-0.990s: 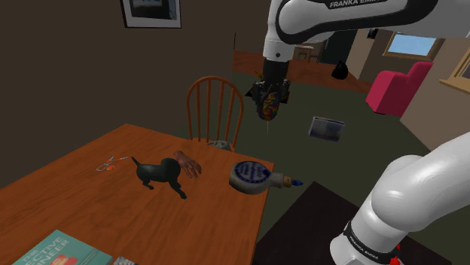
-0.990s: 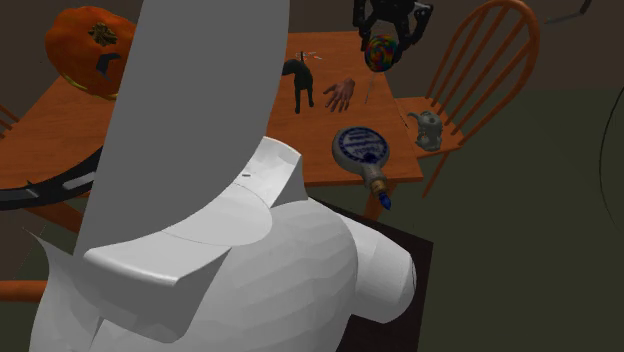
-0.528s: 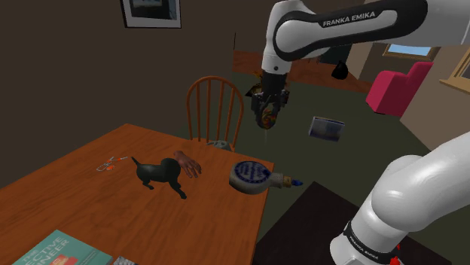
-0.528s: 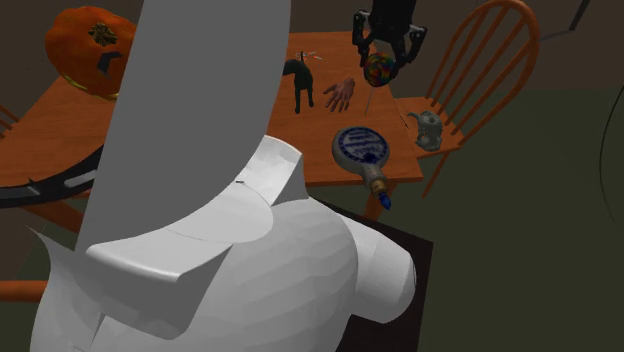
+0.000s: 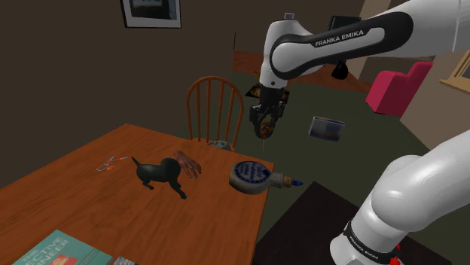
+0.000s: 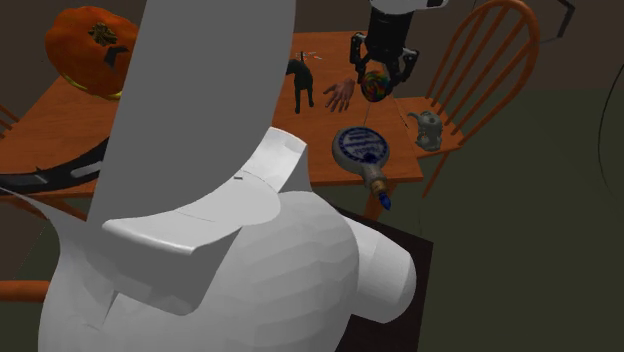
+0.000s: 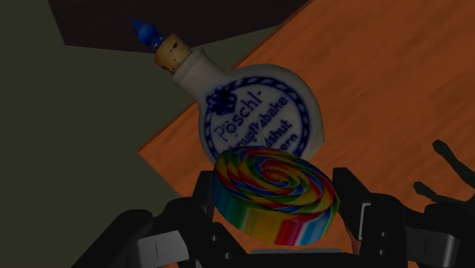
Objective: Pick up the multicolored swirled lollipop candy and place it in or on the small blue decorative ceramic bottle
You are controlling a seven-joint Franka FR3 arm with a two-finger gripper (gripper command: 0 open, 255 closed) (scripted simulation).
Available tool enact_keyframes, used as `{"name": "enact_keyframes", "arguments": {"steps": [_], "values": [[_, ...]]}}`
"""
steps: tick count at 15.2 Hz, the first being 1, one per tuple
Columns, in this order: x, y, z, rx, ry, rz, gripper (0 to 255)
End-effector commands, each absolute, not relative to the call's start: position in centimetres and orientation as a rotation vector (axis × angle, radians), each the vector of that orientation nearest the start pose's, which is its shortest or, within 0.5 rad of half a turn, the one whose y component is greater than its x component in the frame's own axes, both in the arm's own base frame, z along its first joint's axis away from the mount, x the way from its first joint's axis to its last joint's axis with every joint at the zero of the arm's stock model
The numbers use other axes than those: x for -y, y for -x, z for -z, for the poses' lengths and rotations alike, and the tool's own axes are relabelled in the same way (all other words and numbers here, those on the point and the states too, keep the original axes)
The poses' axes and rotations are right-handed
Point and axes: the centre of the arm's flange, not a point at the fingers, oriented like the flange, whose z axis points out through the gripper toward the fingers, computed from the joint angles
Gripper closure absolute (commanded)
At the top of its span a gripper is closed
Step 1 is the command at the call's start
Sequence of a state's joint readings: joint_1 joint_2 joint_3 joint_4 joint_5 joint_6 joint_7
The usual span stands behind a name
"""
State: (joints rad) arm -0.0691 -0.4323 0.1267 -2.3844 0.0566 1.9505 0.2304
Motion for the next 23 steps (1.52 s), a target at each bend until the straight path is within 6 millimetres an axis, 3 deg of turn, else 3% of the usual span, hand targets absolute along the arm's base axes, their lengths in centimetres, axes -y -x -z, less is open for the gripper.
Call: {"name": "enact_keyframes", "arguments": {"steps": [1, 5, 13, 14, 19, 23], "values": [[-3.1, -41.7, -47.0, -0.322, 3.126, -0.005, 255], [-3.1, -41.7, -44.9, -0.322, 3.126, -0.005, 255], [-3.1, -41.7, -44.9, -0.322, 3.126, -0.005, 255], [-3.1, -41.7, -44.9, -0.322, 3.126, -0.005, 0], [-3.1, -41.7, -44.9, -0.322, 3.126, -0.005, 0], [-3.1, -41.7, -49.9, -0.322, 3.126, -0.005, 0]]}}
